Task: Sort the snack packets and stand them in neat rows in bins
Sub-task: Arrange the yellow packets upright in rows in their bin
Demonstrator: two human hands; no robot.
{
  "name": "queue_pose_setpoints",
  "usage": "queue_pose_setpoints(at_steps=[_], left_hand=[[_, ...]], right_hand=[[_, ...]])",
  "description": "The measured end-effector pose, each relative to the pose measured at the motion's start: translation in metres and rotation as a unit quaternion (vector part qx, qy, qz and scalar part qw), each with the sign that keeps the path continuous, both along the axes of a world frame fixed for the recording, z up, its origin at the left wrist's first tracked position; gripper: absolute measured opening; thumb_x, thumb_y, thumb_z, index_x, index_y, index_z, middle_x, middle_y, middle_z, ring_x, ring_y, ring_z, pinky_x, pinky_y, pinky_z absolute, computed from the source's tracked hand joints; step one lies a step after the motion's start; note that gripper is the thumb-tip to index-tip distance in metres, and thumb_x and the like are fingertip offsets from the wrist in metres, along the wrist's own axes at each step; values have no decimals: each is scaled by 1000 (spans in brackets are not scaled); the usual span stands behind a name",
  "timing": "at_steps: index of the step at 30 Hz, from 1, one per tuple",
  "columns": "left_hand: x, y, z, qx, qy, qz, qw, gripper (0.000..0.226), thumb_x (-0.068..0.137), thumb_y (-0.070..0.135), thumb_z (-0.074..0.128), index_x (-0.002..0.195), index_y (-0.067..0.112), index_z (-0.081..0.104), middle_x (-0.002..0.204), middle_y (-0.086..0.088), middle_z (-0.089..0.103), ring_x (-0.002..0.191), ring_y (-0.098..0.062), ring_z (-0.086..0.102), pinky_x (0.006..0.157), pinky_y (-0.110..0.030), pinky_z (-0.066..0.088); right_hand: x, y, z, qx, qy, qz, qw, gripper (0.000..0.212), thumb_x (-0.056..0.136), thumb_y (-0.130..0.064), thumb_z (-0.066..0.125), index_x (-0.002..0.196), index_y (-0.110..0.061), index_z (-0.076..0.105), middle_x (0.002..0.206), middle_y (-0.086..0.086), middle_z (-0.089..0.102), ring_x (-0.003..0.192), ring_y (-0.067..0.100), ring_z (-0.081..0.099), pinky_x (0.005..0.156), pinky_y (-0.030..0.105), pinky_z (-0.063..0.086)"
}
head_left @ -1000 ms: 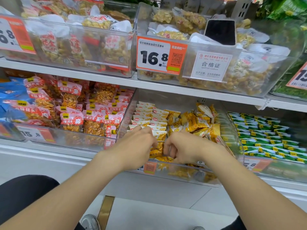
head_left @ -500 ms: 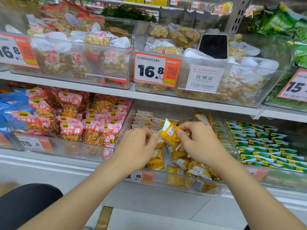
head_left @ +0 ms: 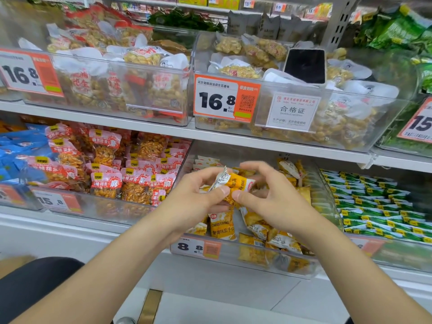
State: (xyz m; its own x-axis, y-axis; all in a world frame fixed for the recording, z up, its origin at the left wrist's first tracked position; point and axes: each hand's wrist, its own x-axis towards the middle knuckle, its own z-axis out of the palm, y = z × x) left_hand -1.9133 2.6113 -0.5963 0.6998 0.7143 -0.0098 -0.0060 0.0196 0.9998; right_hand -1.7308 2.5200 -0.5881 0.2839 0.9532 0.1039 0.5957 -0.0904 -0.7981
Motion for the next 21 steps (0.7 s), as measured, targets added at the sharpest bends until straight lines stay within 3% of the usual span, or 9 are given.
queue_pose_setpoints(at_steps=[3,7,10,13,15,17,19,21], left_hand=[[-1,3,-3,25,23,34,999,32,99,14,72,128,26,69,122,7,75,98,-18,78,87,-39,65],[2,1,-8,22,27,39,999,31,96,23,76,126,22,71,117,3,78,99,-19,78,90,-42,64],[3,0,-8,34,34,36,998,27,90,39,78,114,25,76,108,1,79,99,-24,77,90,-47,64],[4,-2,-9,72,56,37,995,24,92,47,74,110,31,75,99,-2,80,94,-19,75,85,-42,62],[5,-4,-8,52,46,48,996,19,99,43,68,109,28,75,98,-1,80,88,-13,74,82,-33,60],[7,-3,-8,7,32,59,998,23,102,42,65,100,21,73,100,-8,78,91,-21,74,87,-34,60],[10,-2,-9,-49,14,62,997,27,102,44,65,94,18,68,112,-20,74,100,-35,73,94,-43,58],[14,-3,-11,-107,-4,73,992,26,102,39,65,90,18,61,111,-22,75,97,-33,73,90,-42,58]], right_hand=[[-6,-1,3,-46,22,14,999,14,94,-31,79,106,-24,75,91,-3,80,81,15,77,83,50,64],[-9,-4,8,-91,76,16,993,13,95,-25,79,102,-15,76,85,3,81,81,19,79,83,50,65],[-8,-6,11,-104,52,17,993,11,91,-26,83,95,-18,77,83,3,80,80,19,79,86,50,64],[-6,-8,12,-122,45,16,991,13,87,-27,86,92,-18,78,81,5,80,81,20,79,86,47,64],[-5,-9,14,-130,104,-4,986,16,89,-26,85,97,-14,79,88,7,80,85,21,79,87,43,65],[-4,-8,15,-138,190,-22,972,19,94,-24,80,107,-10,77,98,7,81,90,24,80,87,42,64],[-1,-5,15,-134,265,-36,954,21,98,-23,75,112,-7,75,102,6,81,90,26,80,79,36,62],[5,0,10,-120,291,-45,948,24,98,-24,74,112,-4,76,100,6,79,81,22,73,66,30,51]])
